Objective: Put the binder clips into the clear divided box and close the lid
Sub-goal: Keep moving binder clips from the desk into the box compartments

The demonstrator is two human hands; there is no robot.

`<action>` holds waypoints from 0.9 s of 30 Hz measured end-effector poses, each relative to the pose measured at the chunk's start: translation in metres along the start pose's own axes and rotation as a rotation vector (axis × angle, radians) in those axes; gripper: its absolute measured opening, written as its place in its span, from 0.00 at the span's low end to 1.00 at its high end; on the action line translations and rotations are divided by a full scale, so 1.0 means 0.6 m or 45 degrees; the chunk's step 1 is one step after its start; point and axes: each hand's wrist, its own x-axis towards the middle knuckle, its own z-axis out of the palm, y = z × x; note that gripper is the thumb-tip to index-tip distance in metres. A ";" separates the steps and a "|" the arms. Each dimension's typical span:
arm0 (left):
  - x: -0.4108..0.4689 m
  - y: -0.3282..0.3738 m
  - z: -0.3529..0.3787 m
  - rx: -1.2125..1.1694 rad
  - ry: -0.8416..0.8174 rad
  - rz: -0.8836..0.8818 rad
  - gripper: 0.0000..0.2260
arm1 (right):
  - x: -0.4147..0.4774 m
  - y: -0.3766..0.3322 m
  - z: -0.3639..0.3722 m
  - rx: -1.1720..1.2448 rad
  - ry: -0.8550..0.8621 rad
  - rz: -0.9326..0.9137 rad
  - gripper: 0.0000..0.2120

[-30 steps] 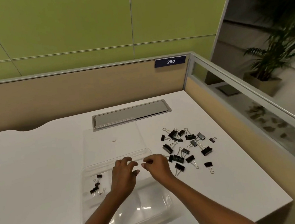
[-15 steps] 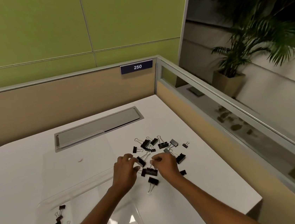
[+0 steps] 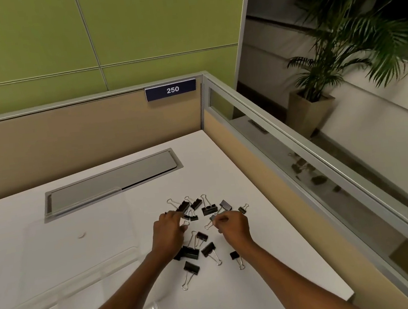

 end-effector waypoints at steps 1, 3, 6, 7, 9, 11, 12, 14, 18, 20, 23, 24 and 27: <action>0.006 0.000 0.004 0.009 -0.016 -0.017 0.15 | 0.007 0.001 0.002 -0.011 -0.013 0.010 0.06; 0.017 0.001 0.011 0.024 -0.053 -0.061 0.16 | 0.021 0.001 0.010 -0.028 -0.036 0.032 0.04; 0.032 0.001 0.023 0.060 -0.113 -0.123 0.16 | 0.036 -0.003 0.029 -0.100 -0.082 0.039 0.05; 0.036 0.000 0.028 0.074 -0.123 -0.138 0.15 | 0.041 -0.005 0.037 -0.132 -0.100 0.043 0.06; 0.044 -0.003 0.036 0.090 -0.129 -0.169 0.14 | 0.050 -0.009 0.053 -0.201 -0.115 0.039 0.04; 0.053 -0.006 0.041 0.115 -0.122 -0.202 0.11 | 0.060 -0.011 0.066 -0.244 -0.100 0.061 0.04; 0.057 -0.006 0.043 0.127 -0.120 -0.218 0.10 | 0.065 -0.011 0.073 -0.259 -0.082 0.078 0.07; 0.065 -0.008 0.047 0.138 -0.117 -0.246 0.10 | 0.074 -0.015 0.085 -0.304 -0.073 0.096 0.12; 0.075 -0.012 0.053 0.191 -0.093 -0.283 0.12 | 0.090 -0.021 0.109 -0.388 -0.066 0.137 0.14; 0.078 -0.015 0.055 0.238 -0.095 -0.309 0.14 | 0.094 -0.023 0.120 -0.440 -0.044 0.131 0.14; 0.082 -0.020 0.060 0.297 -0.109 -0.321 0.16 | 0.096 -0.025 0.130 -0.520 -0.017 0.102 0.13; 0.083 -0.021 0.062 0.310 -0.111 -0.312 0.16 | 0.096 -0.026 0.132 -0.540 -0.014 0.088 0.13; 0.088 -0.021 0.066 0.316 -0.092 -0.273 0.17 | 0.097 -0.026 0.138 -0.608 -0.012 0.033 0.14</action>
